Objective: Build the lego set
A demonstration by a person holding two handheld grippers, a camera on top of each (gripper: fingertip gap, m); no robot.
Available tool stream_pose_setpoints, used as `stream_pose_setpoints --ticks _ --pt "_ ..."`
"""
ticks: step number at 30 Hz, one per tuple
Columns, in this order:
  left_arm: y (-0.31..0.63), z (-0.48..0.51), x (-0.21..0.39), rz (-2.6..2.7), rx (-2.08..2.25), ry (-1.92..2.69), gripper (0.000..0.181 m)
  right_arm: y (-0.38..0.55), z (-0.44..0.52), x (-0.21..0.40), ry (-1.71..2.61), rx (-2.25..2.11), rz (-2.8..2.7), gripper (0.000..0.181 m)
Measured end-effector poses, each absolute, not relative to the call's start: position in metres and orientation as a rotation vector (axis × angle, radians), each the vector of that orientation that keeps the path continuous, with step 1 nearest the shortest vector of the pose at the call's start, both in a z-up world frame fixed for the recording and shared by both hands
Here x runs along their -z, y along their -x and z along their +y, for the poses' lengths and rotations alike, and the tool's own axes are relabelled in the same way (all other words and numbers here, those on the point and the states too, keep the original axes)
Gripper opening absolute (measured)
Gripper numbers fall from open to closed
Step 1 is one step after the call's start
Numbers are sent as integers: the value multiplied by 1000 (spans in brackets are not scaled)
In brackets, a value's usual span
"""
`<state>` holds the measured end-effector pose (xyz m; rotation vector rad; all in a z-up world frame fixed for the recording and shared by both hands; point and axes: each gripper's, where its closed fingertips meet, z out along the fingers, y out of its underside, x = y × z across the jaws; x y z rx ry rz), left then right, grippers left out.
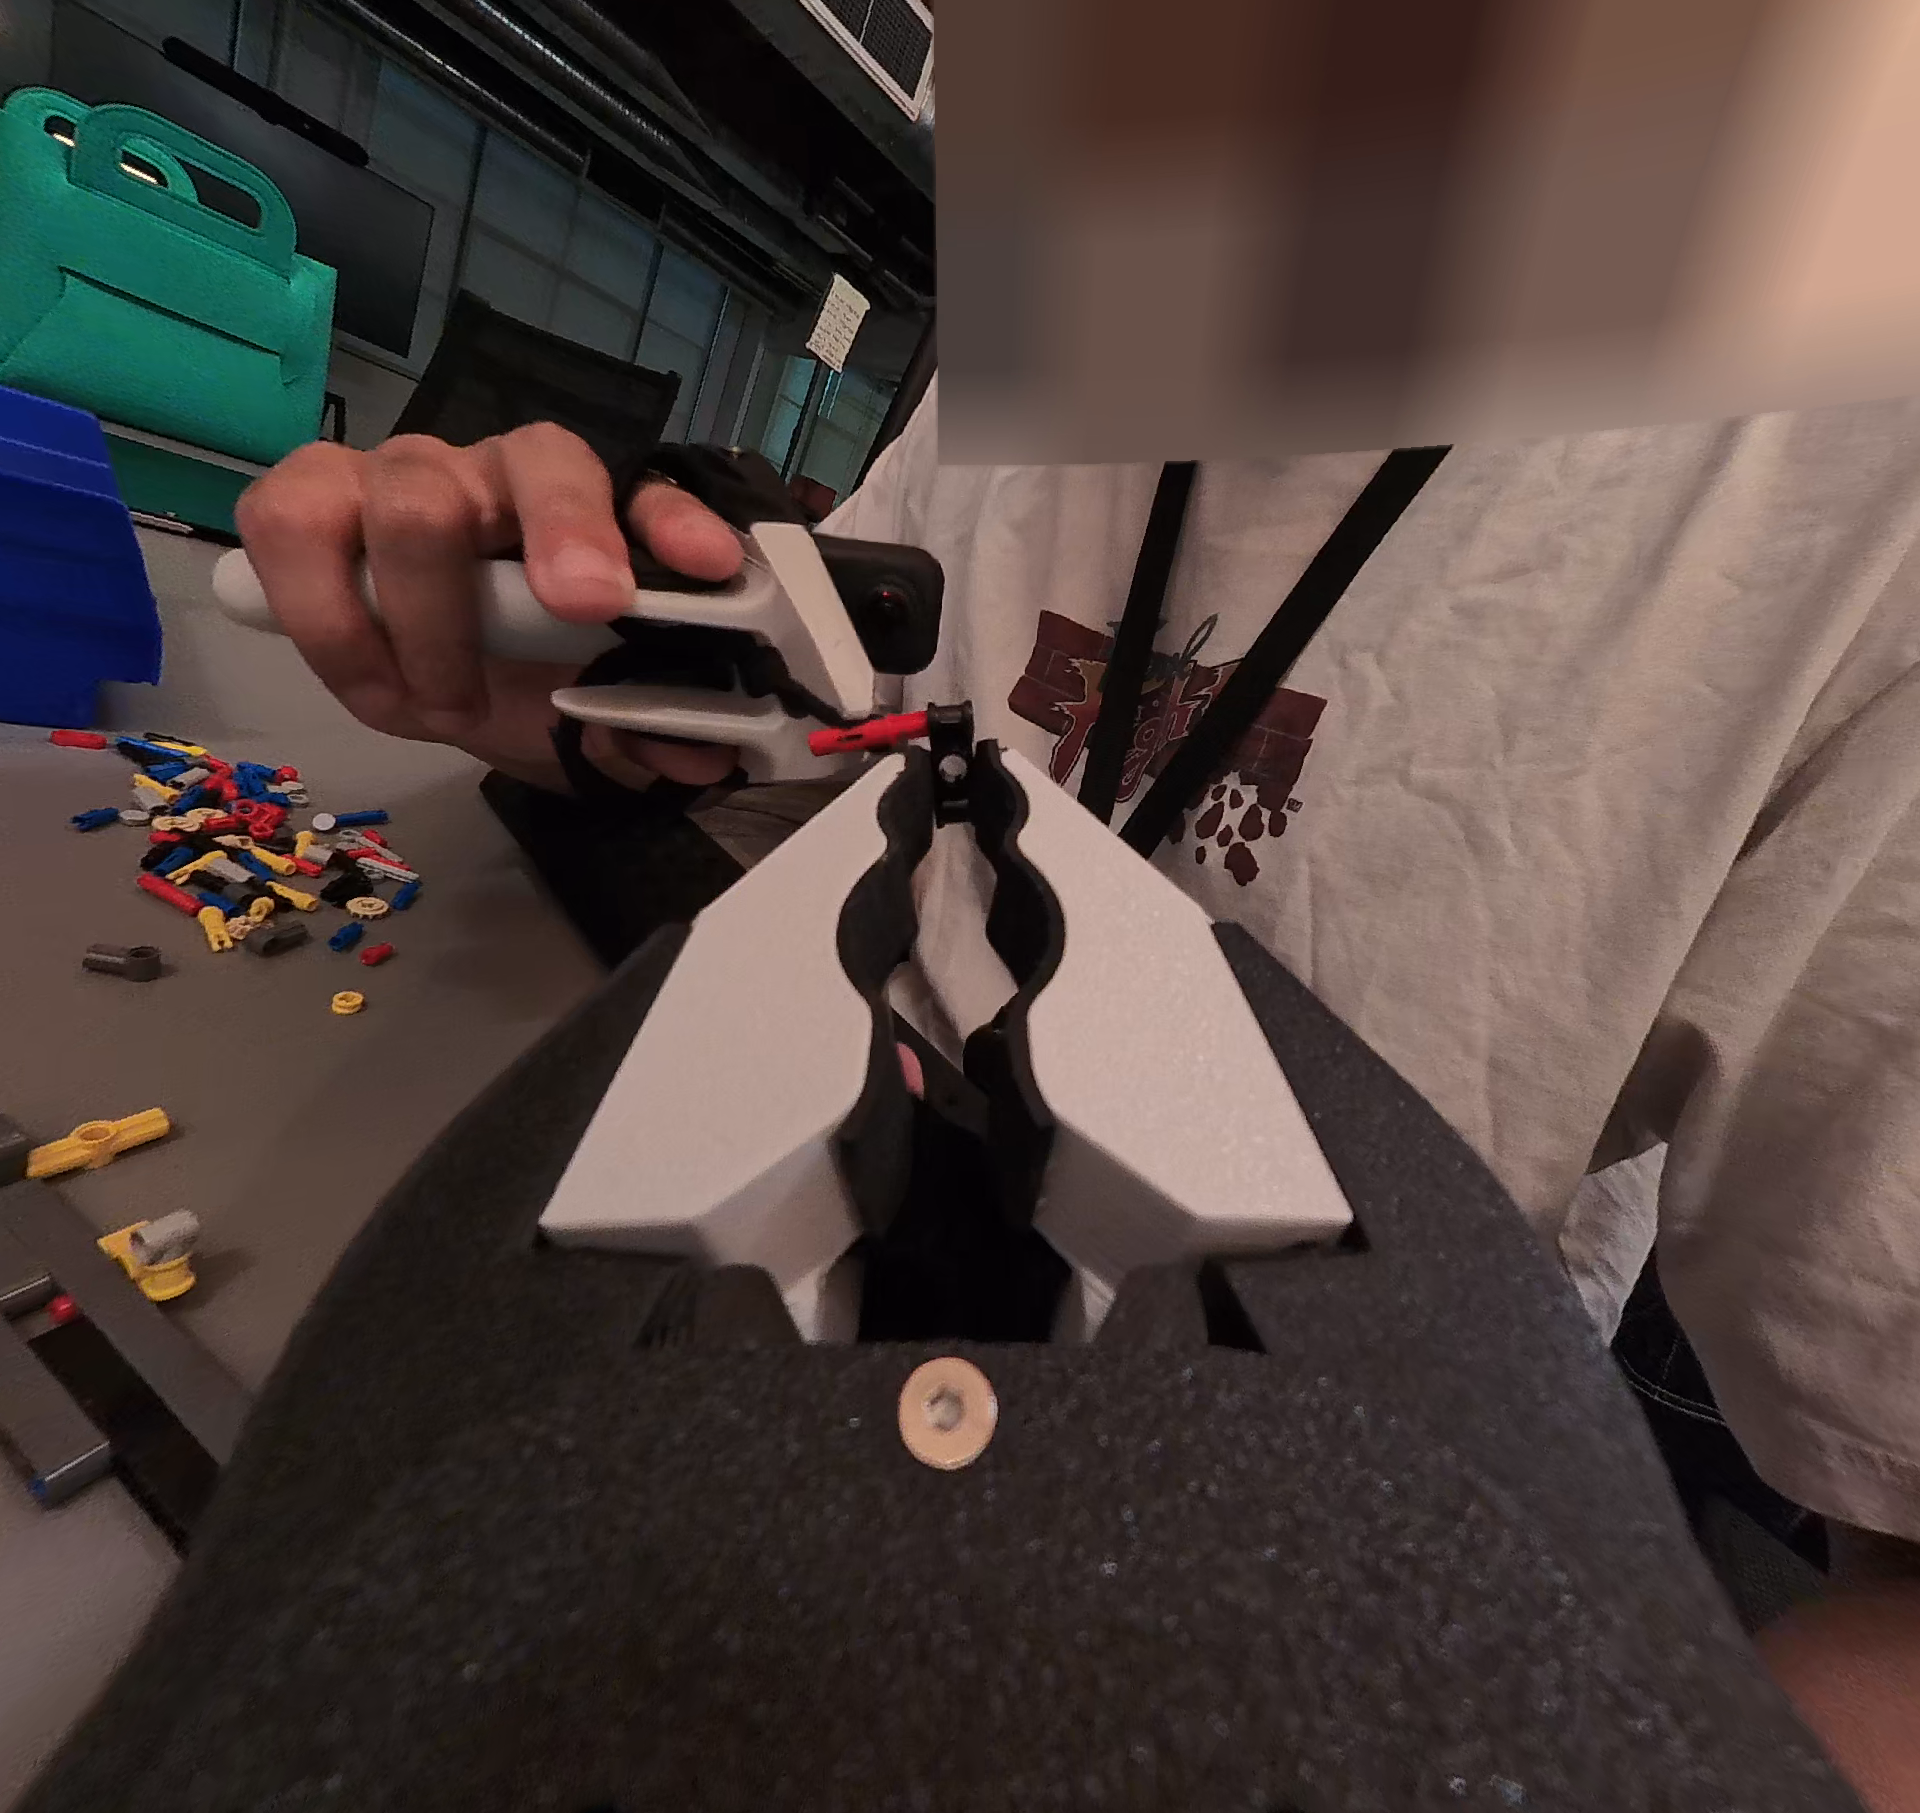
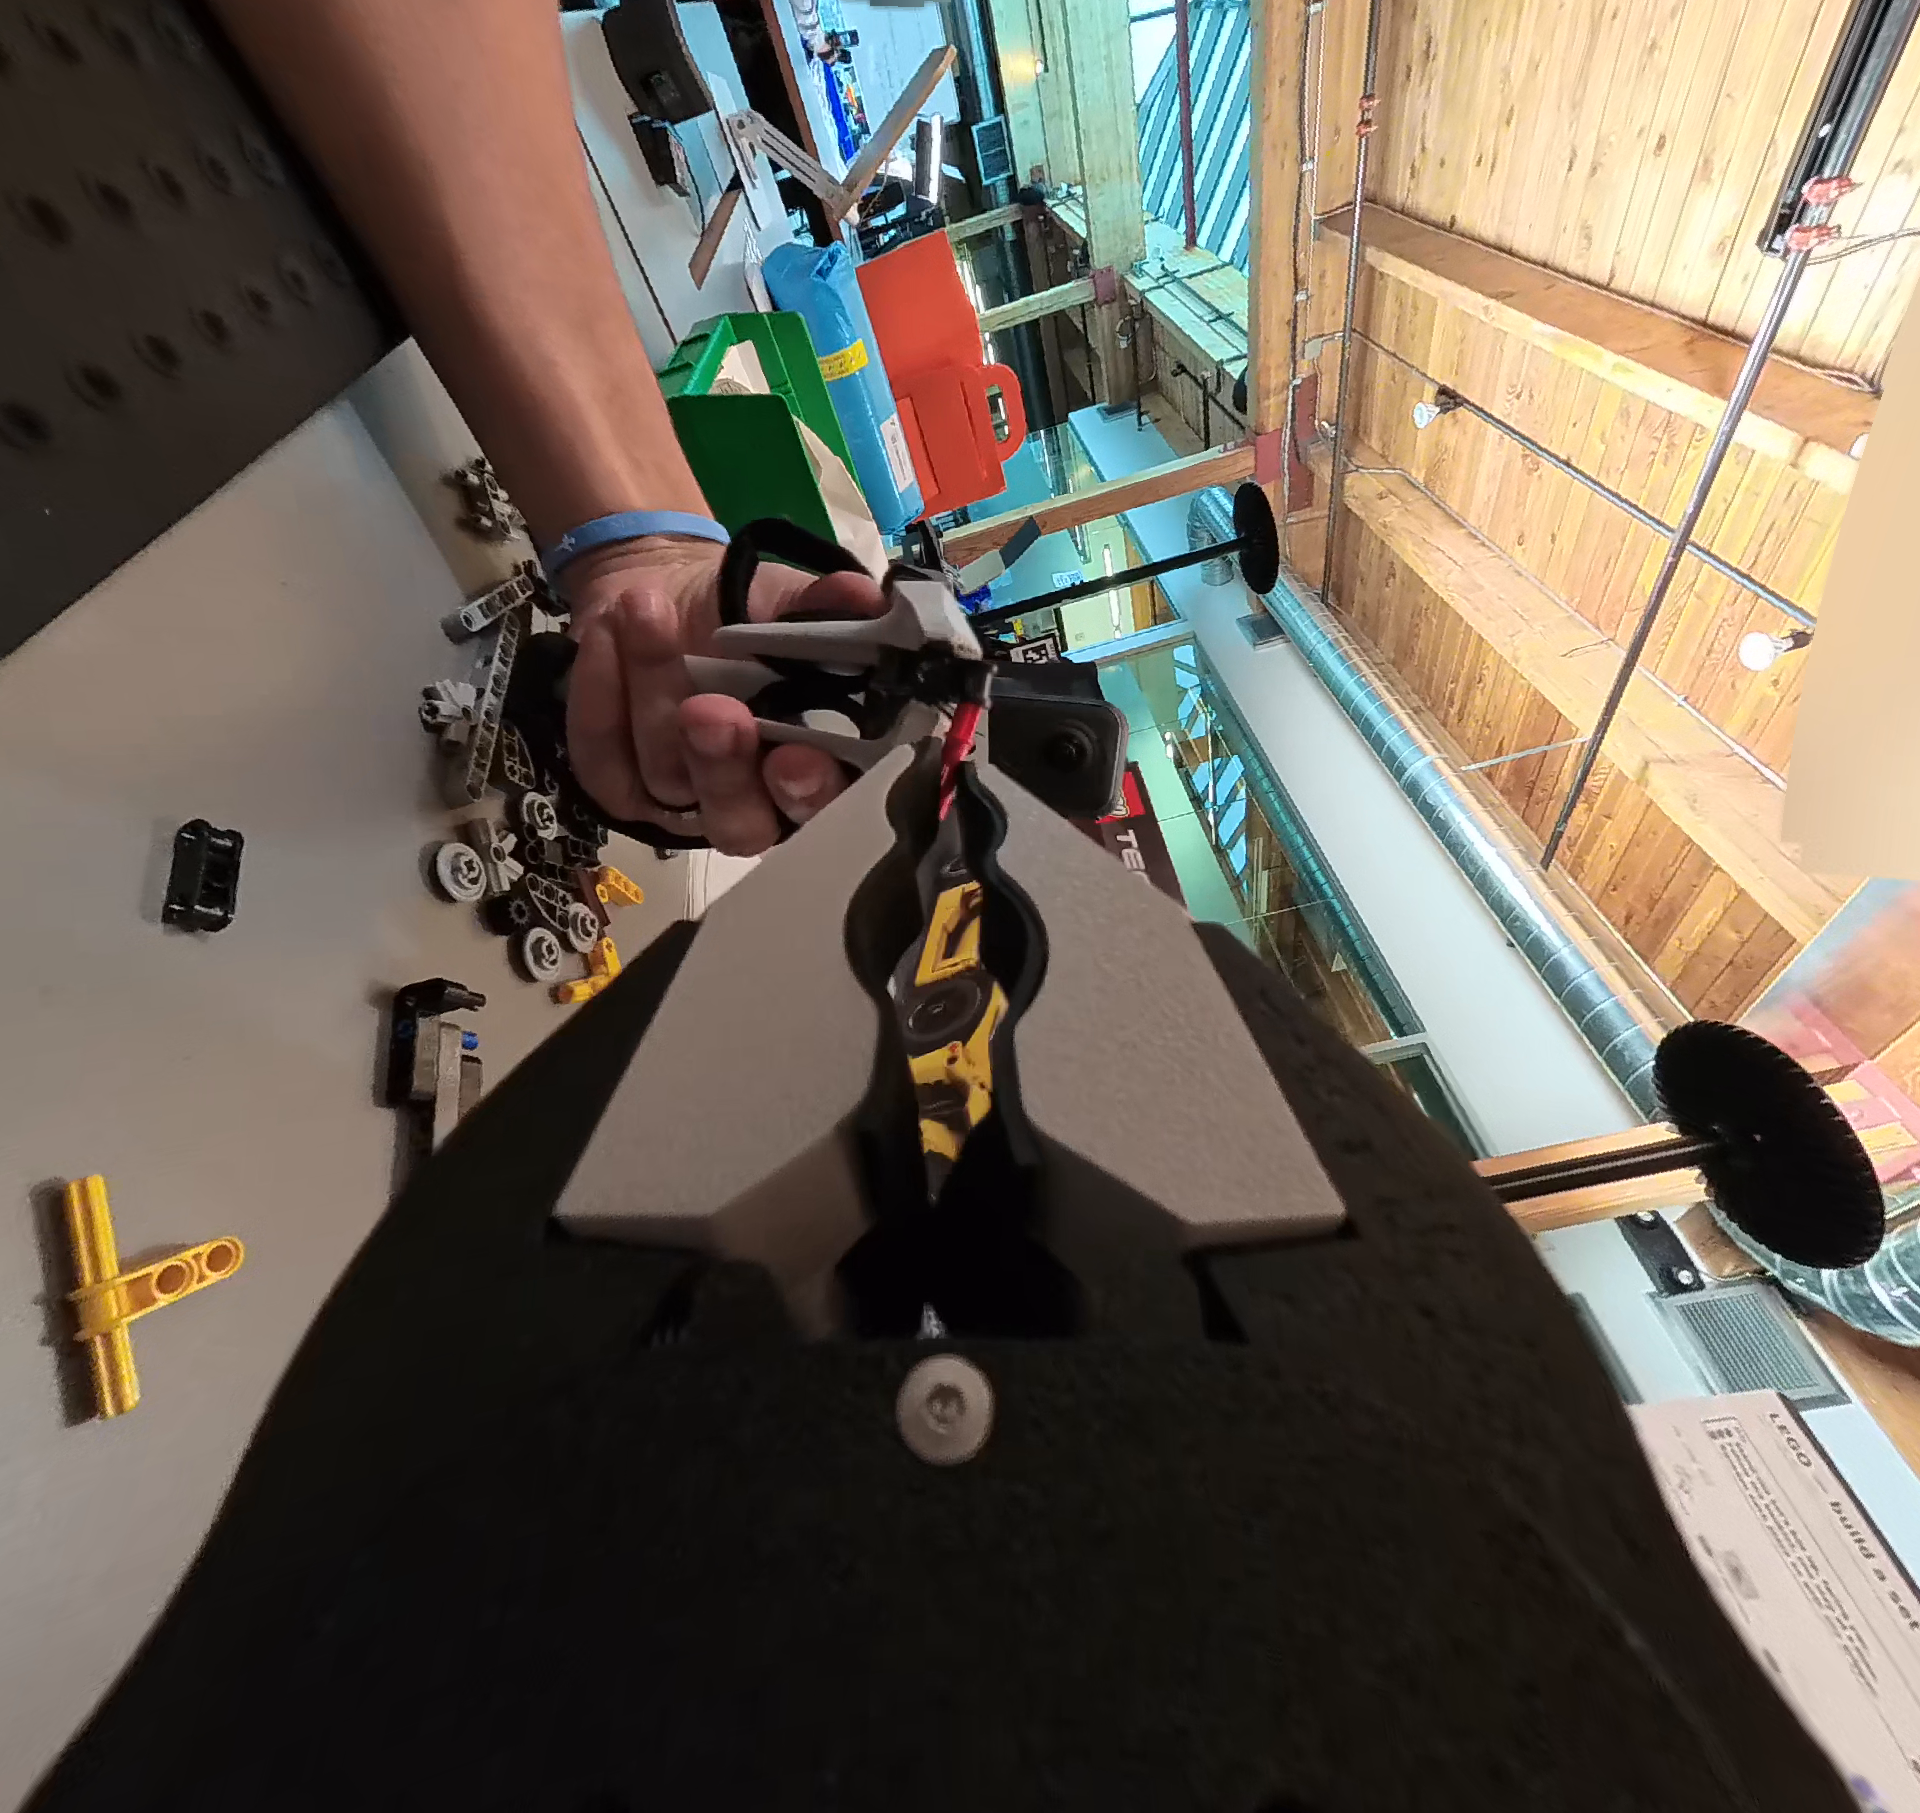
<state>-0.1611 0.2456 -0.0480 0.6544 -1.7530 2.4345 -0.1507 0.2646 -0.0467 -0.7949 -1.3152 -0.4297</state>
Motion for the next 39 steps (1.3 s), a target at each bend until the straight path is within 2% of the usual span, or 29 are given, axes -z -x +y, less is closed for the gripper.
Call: stream_pose_setpoints --ticks 10,17,30,39 --pt "160 243 54 -1715 -2368 -657 5 151 264 51 795 467 -1354 2" --pt "155 248 71 -1837 -2289 -791 5 145 269 65 815 629 -1456 2" --pt "152 246 104 -2041 -2080 -932 5 142 268 96 909 675 -1633 2" --pt "144 252 104 -2046 -2104 -997 5 134 273 96 950 678 -1613 0"
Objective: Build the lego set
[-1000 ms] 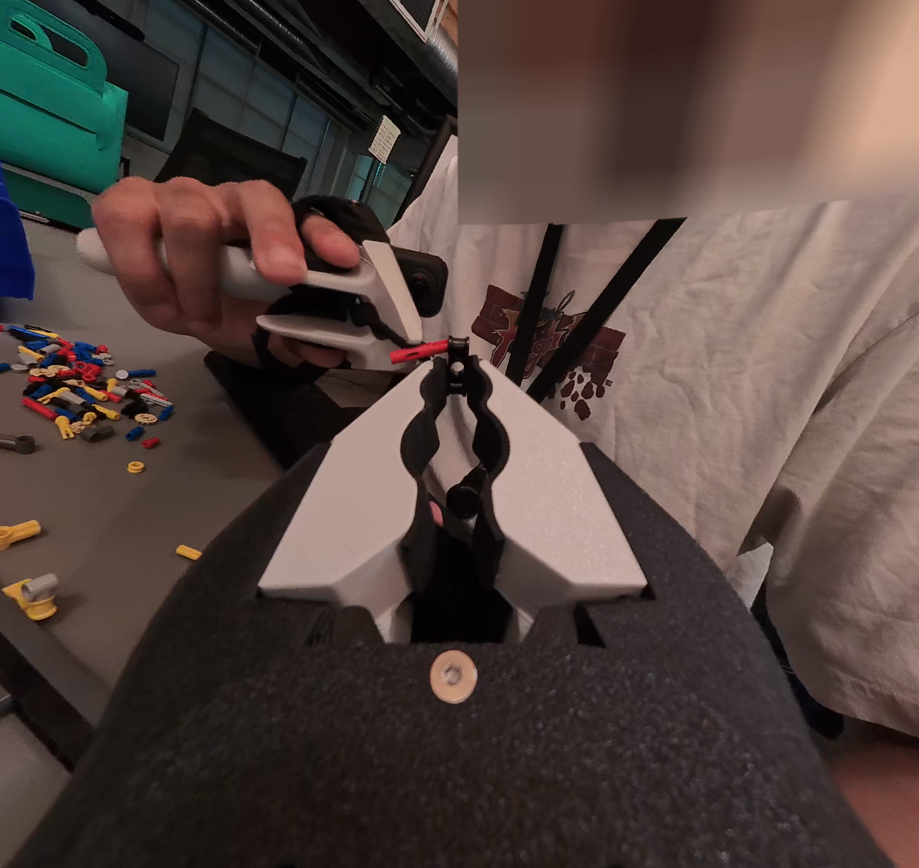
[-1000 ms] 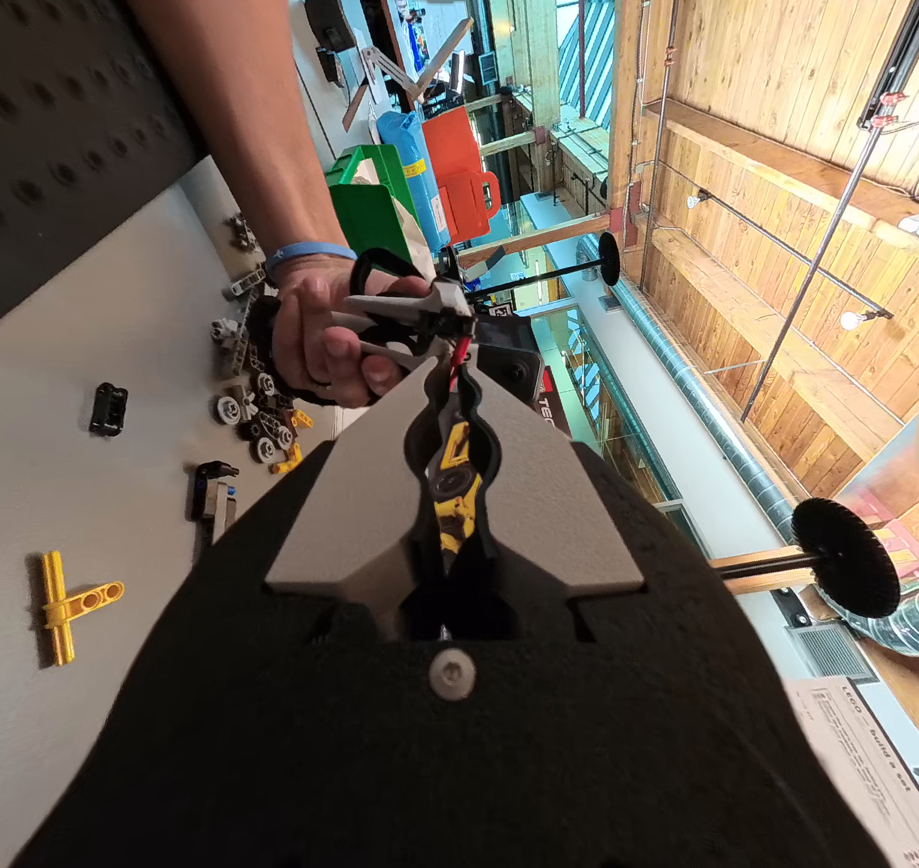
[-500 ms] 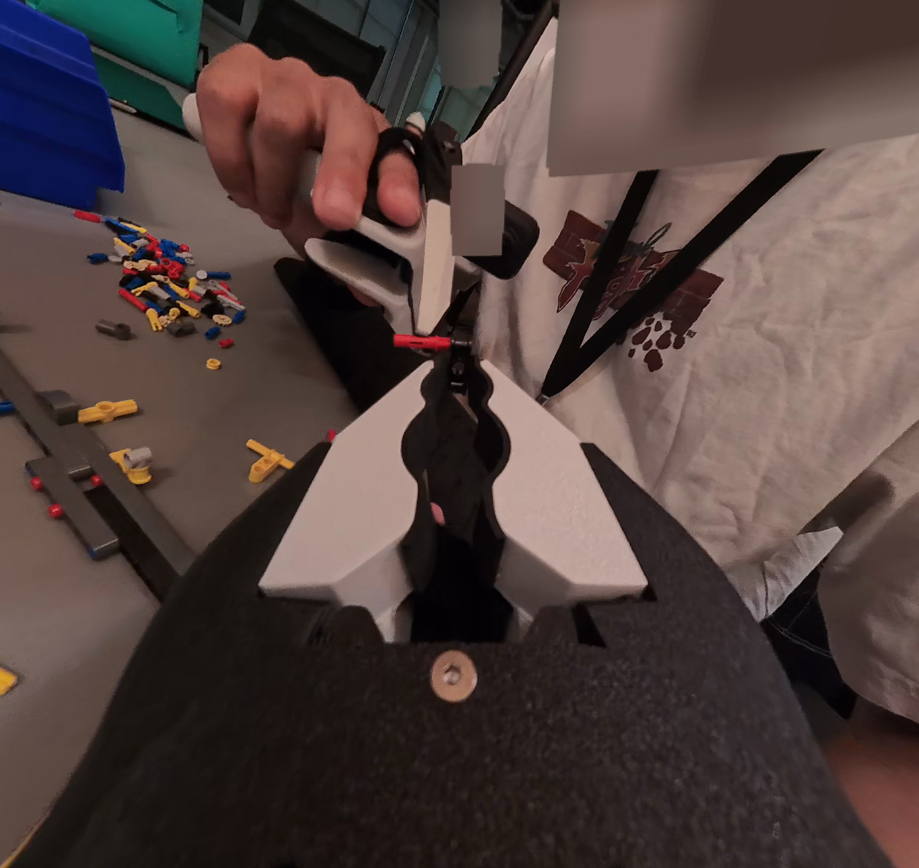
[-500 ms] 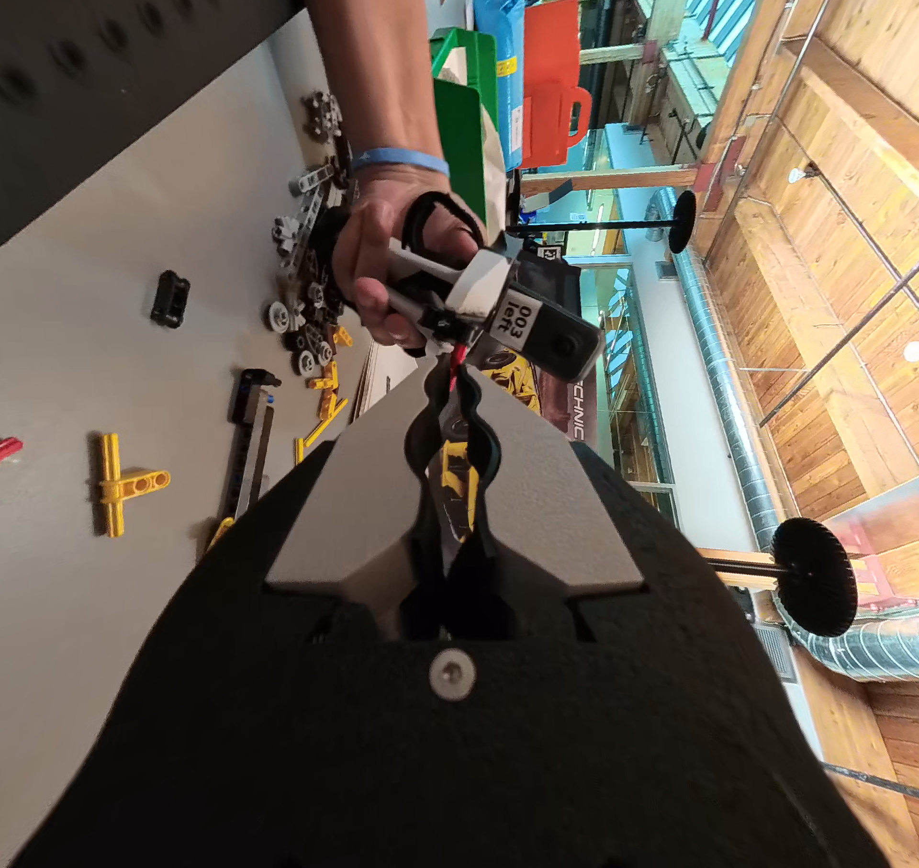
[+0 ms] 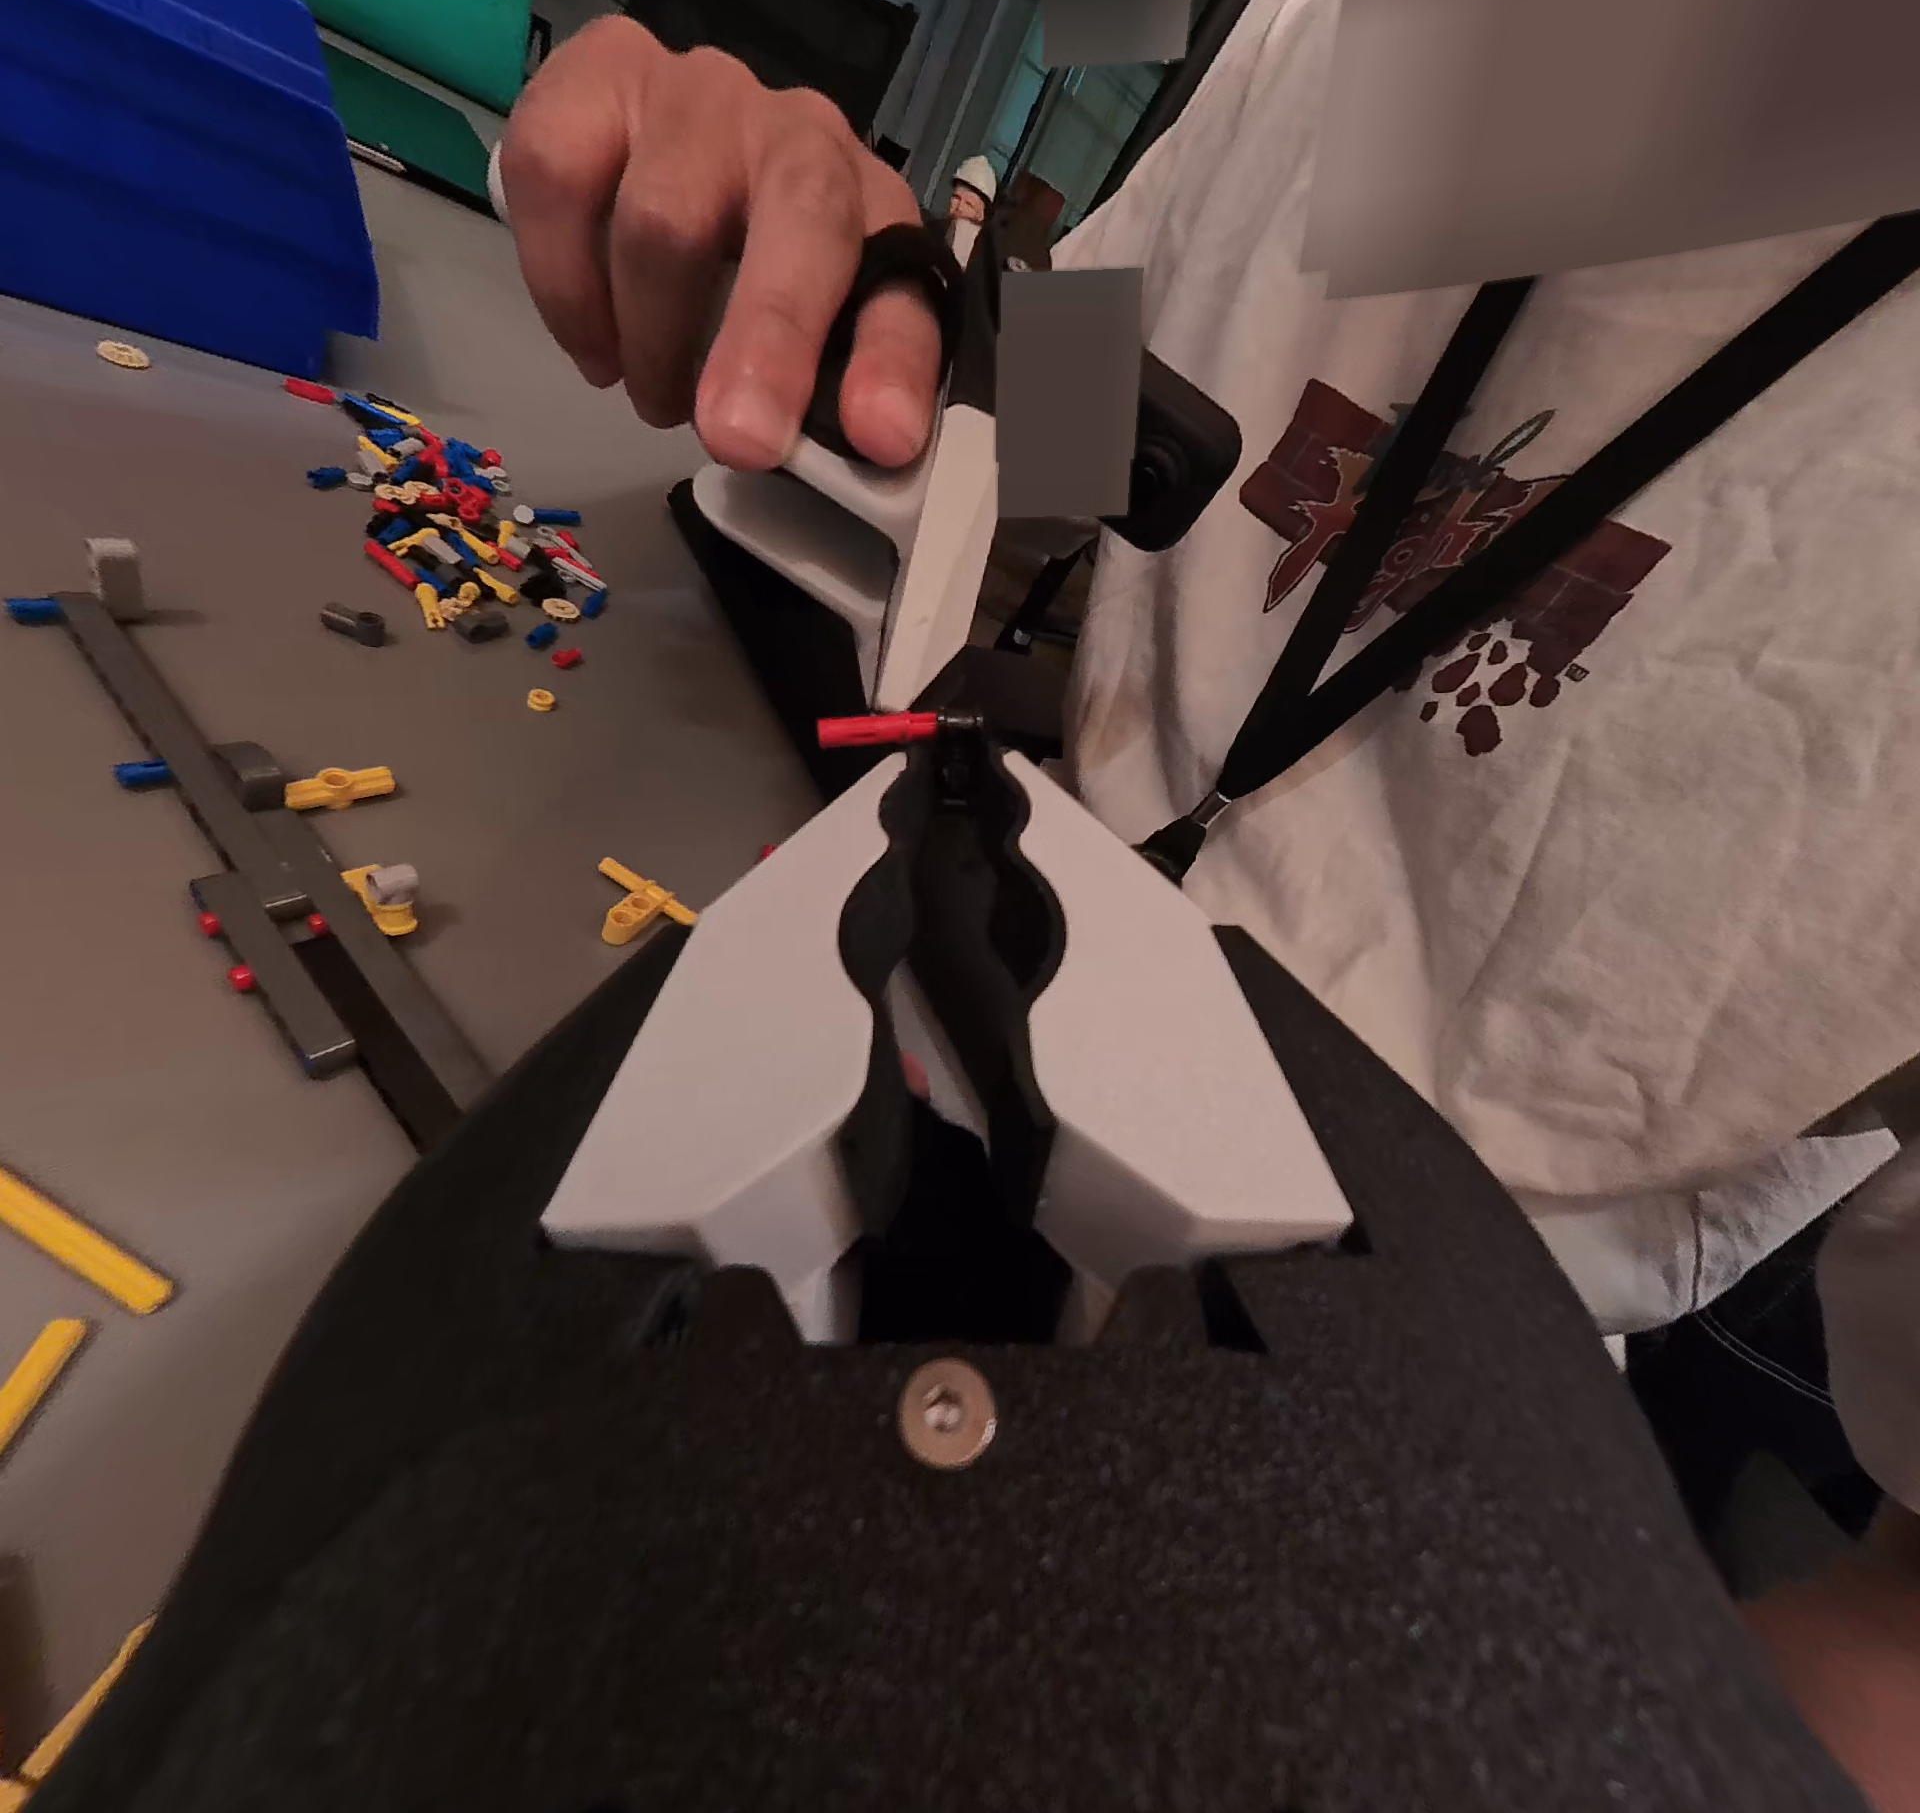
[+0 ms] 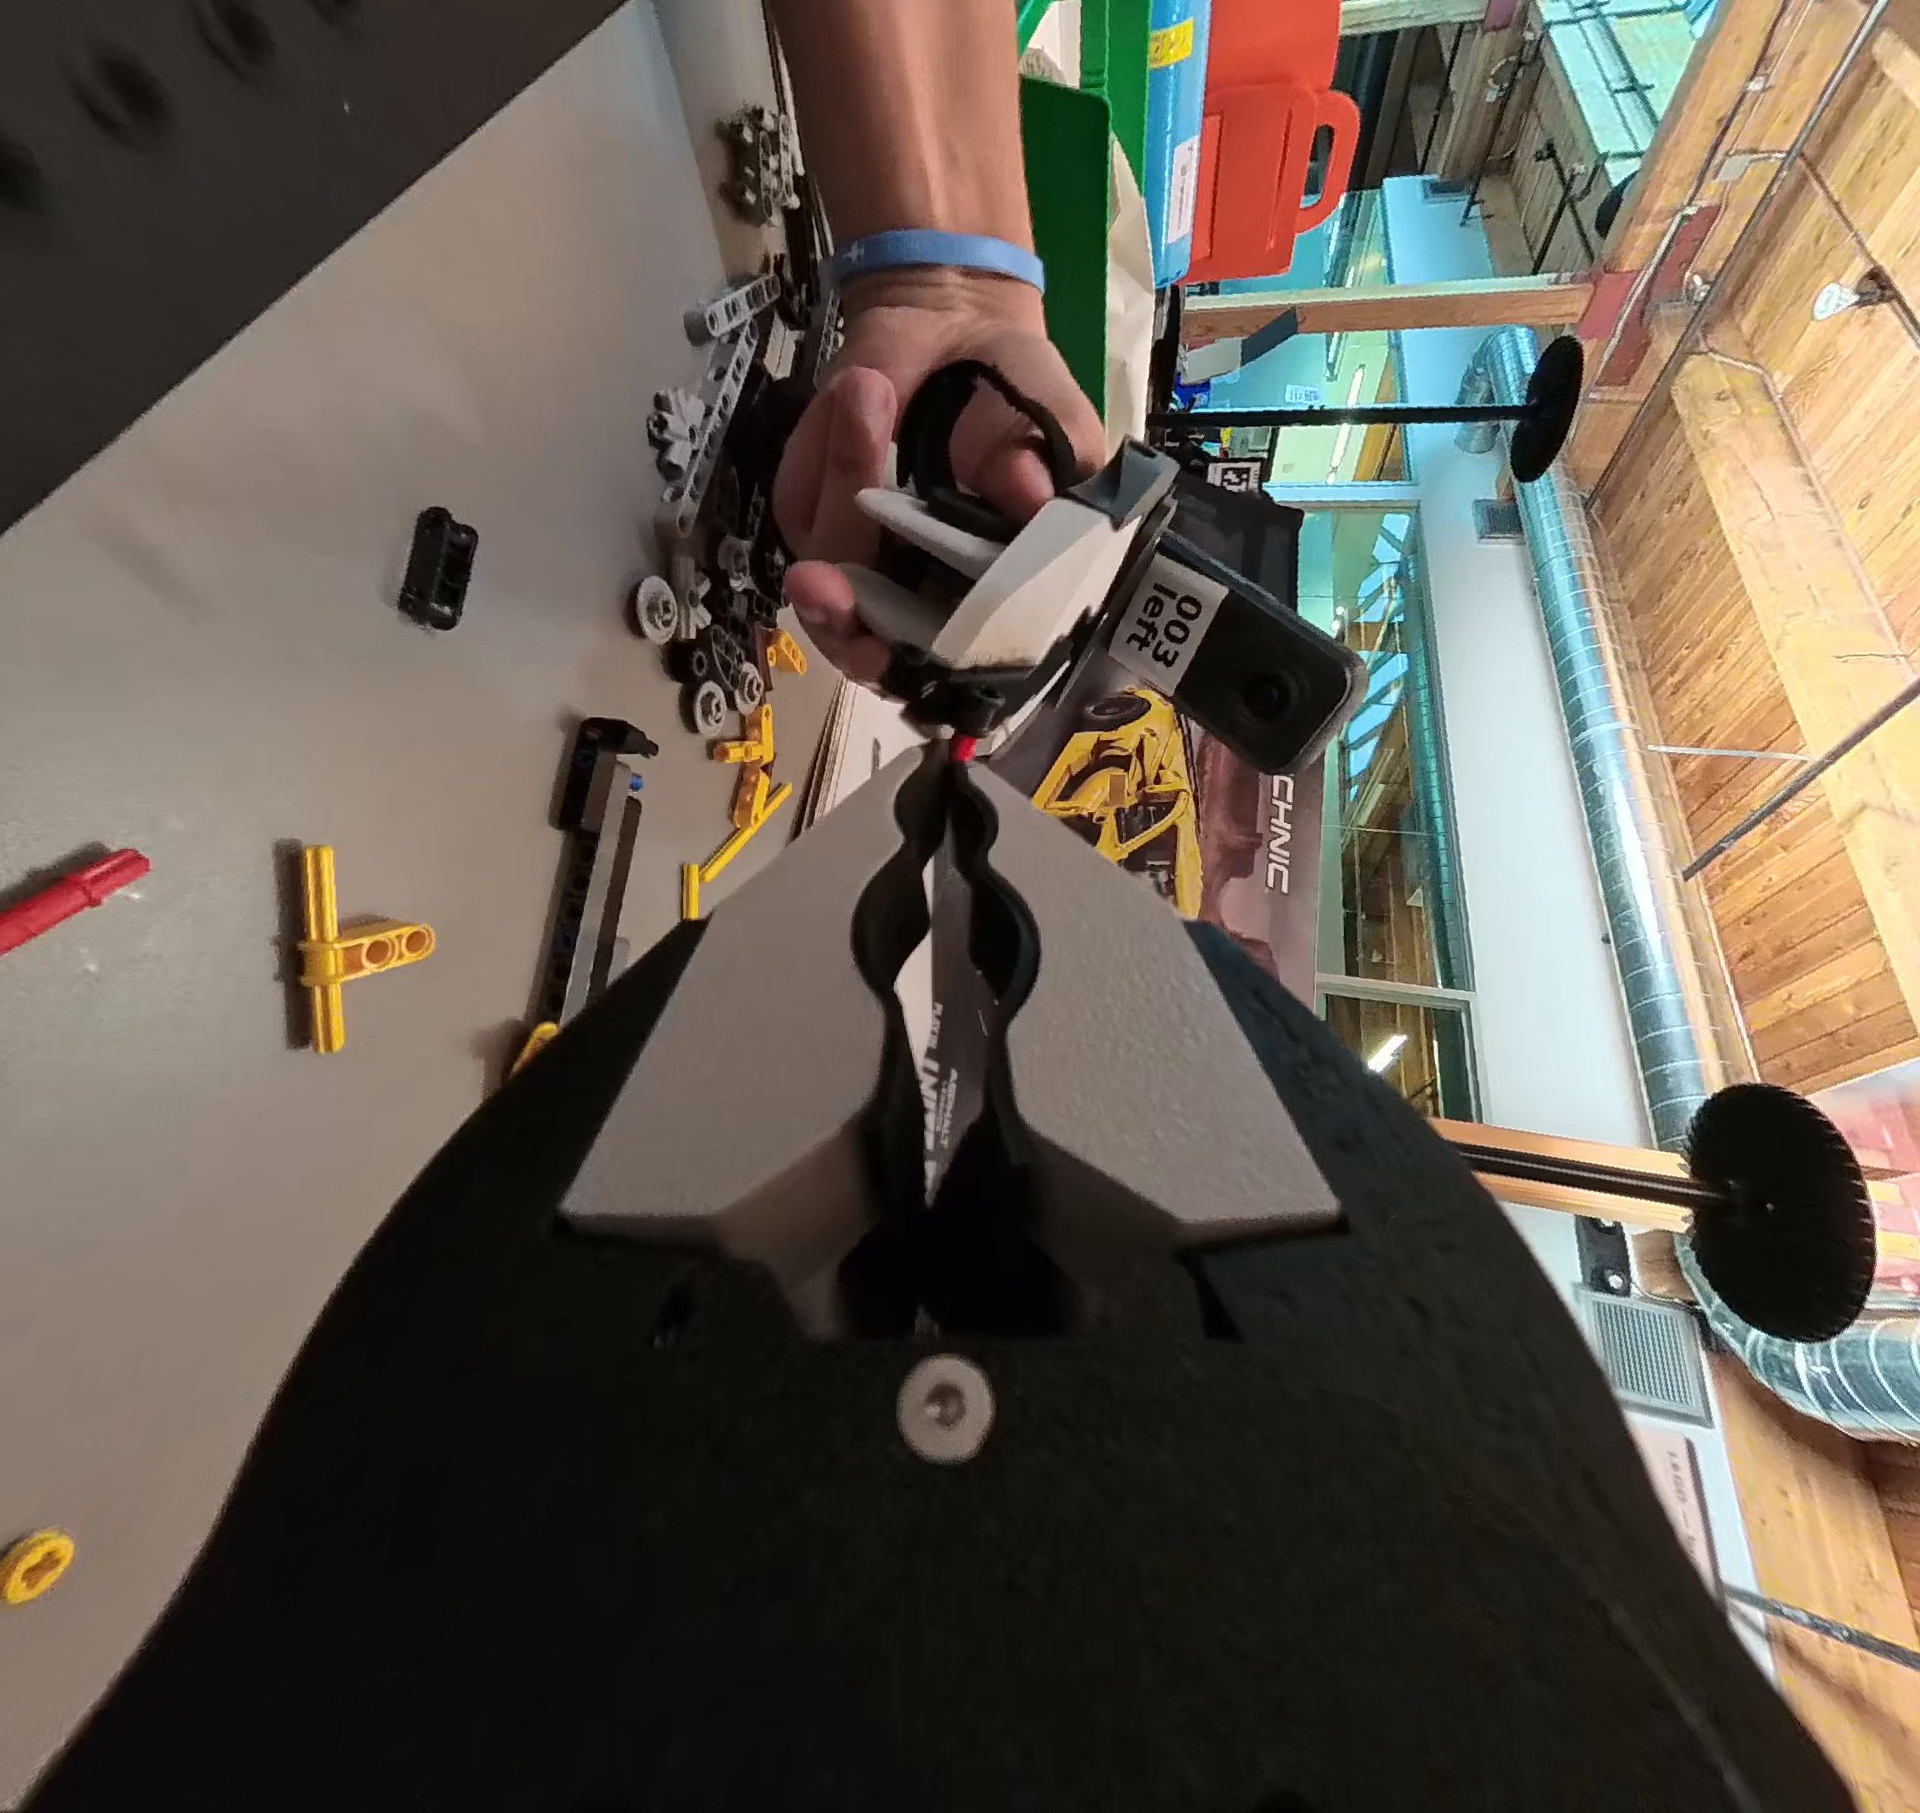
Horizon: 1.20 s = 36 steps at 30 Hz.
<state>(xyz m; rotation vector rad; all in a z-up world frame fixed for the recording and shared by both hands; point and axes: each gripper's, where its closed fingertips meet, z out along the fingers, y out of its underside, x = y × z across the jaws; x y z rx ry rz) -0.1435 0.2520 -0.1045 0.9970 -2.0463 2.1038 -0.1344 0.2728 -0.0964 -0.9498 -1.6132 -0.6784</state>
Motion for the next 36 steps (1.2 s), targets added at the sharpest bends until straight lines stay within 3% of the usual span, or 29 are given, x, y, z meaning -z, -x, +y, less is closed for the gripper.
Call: stream_pose_setpoints --ticks 13,19,23,26,31,36 --pt "135 251 113 -2141 -2078 -1055 5 119 273 103 1175 351 -1454 5" --pt "120 255 126 -2313 -2018 -1177 6 108 269 104 1495 -273 -1212 35" --pt "104 260 127 -2551 -2018 -1257 6 92 284 106 1716 -687 -938 67" --pt "96 264 116 -2675 -2093 -1280 6 95 283 104 1712 -890 -877 67" --pt "95 268 101 -2682 -2193 -1280 6 97 286 92 1636 -857 -843 42" --pt "96 270 95 -2633 -2248 -1281 6 102 285 94 1627 -844 -857 39"
